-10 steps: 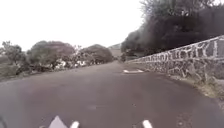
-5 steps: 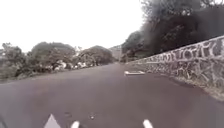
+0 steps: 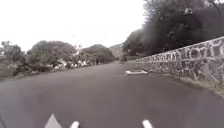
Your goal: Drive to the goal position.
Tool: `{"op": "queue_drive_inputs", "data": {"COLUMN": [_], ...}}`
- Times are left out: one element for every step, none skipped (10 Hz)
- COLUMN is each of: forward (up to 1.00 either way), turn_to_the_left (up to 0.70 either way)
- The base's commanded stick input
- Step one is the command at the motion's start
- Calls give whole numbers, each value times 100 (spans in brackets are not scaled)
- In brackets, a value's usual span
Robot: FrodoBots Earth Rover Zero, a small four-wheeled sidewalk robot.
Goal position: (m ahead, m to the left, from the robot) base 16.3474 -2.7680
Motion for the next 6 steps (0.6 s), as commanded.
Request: {"op": "queue_drive_inputs", "data": {"forward": [50,50,50,50,50,50], "turn_to_the_left": [-50,-50,-50,-30,0,0]}}
